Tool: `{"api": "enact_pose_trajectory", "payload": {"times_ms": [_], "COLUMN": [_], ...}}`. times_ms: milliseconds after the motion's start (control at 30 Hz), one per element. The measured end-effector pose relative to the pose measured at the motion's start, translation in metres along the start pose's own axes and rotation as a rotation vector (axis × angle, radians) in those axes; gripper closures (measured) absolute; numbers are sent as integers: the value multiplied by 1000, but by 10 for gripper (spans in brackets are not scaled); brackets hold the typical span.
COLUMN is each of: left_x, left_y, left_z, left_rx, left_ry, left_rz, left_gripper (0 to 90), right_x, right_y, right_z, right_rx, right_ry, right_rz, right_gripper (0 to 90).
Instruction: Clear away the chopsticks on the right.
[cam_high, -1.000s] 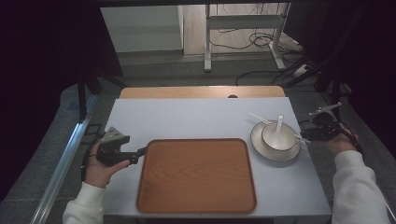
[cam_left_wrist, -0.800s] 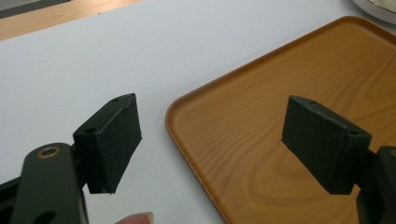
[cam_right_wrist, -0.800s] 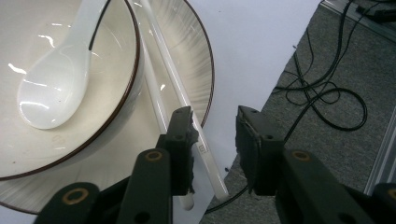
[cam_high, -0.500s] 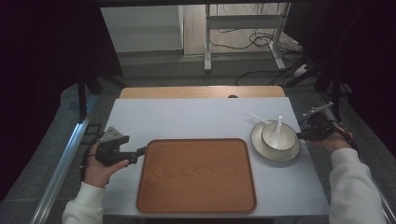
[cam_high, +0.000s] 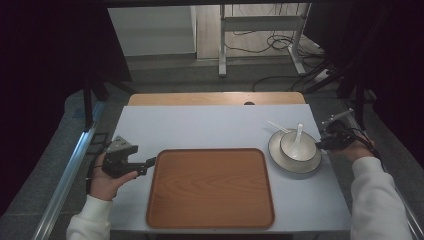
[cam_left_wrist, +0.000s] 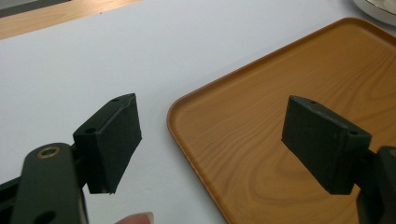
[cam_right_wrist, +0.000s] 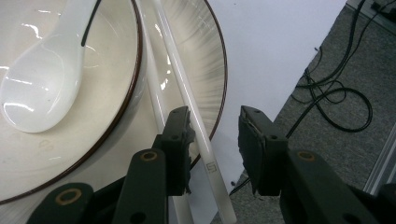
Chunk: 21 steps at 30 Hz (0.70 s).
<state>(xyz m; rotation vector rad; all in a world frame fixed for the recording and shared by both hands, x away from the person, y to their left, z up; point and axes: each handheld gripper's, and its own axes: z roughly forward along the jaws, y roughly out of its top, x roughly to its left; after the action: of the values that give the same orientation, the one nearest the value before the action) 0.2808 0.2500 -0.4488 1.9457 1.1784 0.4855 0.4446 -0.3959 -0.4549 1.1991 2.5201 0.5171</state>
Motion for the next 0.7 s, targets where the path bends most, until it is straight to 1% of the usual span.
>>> {"api": "enact_pose_trajectory", "payload": {"times_ms": [200,233,300,367,567,600,633,700], "left_x": [0,0,1,1,2,2,2,2], "left_y": [0,0,0,-1,-1,-1,-1,-1], "left_z": [0,0,0,0,1,1,1,1], "left_rx": [0,1,0,2,4,4,4,4], "left_ry": [1,1,3,3,5,5,5,5], "left_rz": [1,0,-3,-3,-4,-5,-4,-4], "left_gripper": [196,196,196,196,196,196,196,196], "right_x": [-2,-3,-3,-4,-6,-7,-8,-8], "right_y": [1,1,1,2,3,3,4,4], "right_z": [6,8,9,11,13,13,12,12], "right_rx": [12,13,15,16,14,15,5,3], "right_ry": [26,39,40,50,53,52,52,51], "right_rz": [8,8,10,9,21,23,24,26], "right_gripper": [668,687,698,721,760,769,797,808]}}
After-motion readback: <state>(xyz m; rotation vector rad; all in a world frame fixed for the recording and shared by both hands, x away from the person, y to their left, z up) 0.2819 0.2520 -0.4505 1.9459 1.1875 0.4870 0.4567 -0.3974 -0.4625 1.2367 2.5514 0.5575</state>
